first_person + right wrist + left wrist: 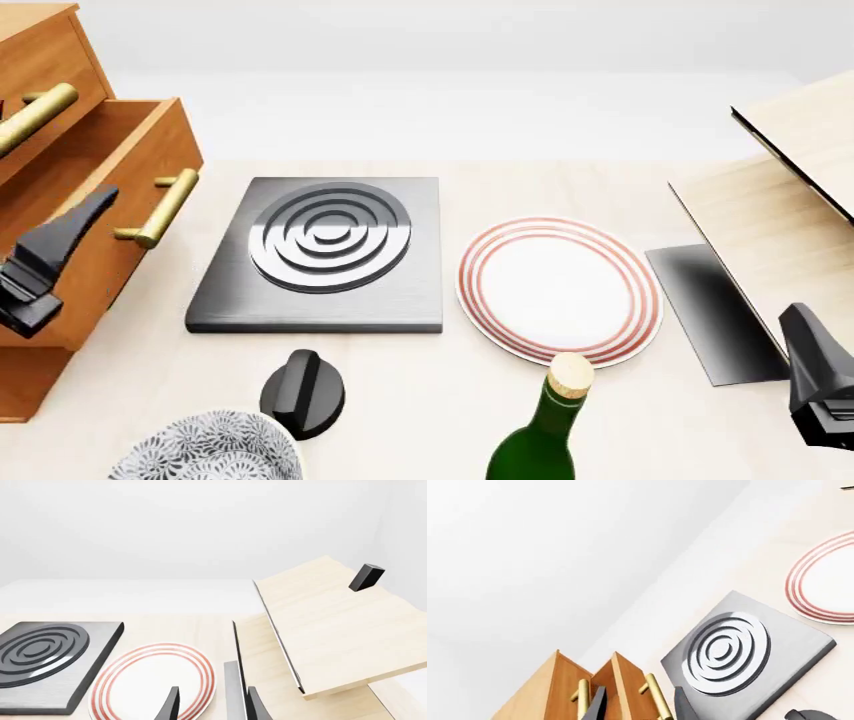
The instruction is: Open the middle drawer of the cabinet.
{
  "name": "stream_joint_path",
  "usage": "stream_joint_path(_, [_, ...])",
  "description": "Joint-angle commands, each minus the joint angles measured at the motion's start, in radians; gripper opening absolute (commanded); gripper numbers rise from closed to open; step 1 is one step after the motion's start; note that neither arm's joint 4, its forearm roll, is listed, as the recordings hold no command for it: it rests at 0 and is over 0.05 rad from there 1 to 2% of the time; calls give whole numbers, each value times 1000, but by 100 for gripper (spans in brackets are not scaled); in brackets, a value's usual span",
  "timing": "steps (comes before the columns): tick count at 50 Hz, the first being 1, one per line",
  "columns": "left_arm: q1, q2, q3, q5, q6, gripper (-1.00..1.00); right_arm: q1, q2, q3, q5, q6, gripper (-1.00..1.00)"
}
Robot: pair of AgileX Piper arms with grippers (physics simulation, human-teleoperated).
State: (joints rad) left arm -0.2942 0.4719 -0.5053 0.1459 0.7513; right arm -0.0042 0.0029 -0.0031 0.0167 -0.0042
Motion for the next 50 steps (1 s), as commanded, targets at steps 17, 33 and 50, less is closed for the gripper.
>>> stream_joint_path(17, [8, -5, -261, 330, -382, 100, 2, 1, 0, -5, 1, 100])
stream_joint_path(33, [40, -7, -353, 456, -542, 100, 2, 1, 0, -5, 1, 100])
stream_joint_path(50, [148, -42, -434, 577, -669, 100, 2, 1, 0, -5, 1, 100])
